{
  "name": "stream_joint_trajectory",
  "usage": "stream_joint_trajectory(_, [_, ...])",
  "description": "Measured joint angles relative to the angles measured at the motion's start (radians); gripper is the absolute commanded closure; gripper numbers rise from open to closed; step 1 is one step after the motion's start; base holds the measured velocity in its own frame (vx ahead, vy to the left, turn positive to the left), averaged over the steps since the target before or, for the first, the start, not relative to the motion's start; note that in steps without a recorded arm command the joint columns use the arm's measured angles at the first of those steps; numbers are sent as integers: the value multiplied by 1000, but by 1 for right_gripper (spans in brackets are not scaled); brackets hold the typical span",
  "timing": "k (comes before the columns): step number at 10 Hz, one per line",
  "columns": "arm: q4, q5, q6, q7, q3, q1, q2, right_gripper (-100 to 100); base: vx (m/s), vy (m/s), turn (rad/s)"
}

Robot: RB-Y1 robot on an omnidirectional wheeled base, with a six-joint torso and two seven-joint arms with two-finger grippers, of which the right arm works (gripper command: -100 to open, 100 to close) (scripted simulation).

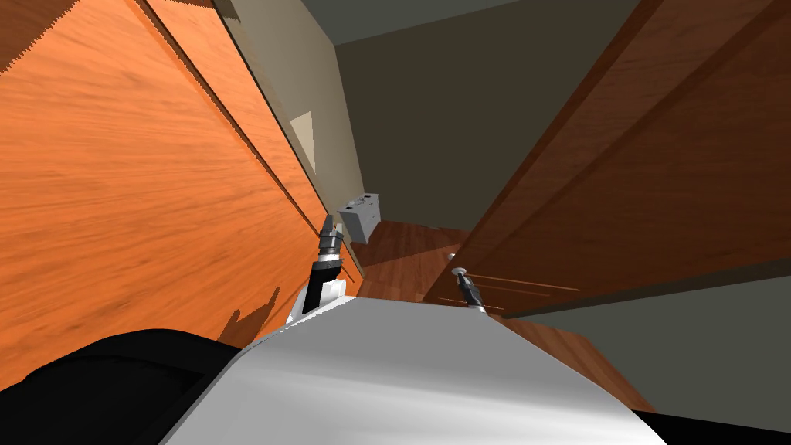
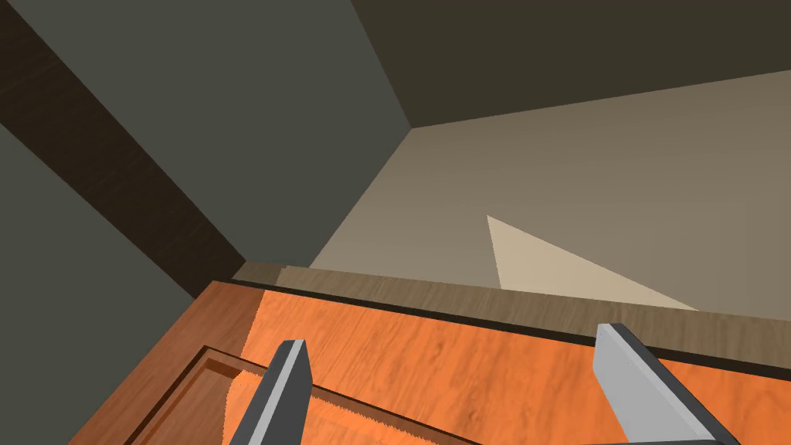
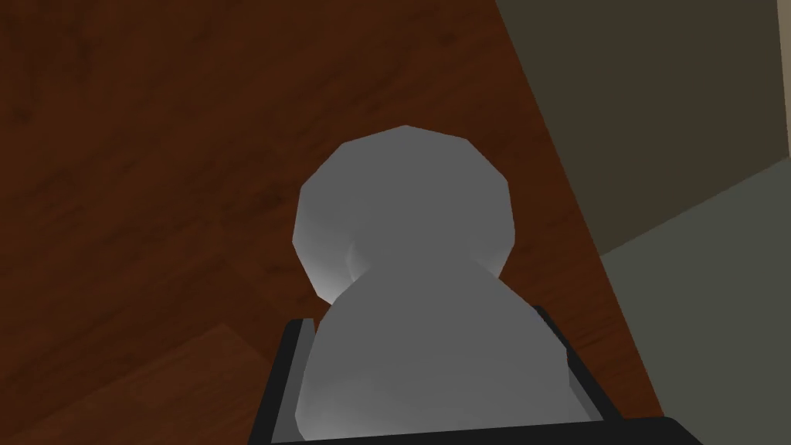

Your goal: Pull the door open

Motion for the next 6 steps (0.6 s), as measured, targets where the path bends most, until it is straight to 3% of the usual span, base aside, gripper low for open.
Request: stream_joint_trajectory(6, [3, -105, 3, -140, 53, -20, -8, 100, -66, -27, 69])
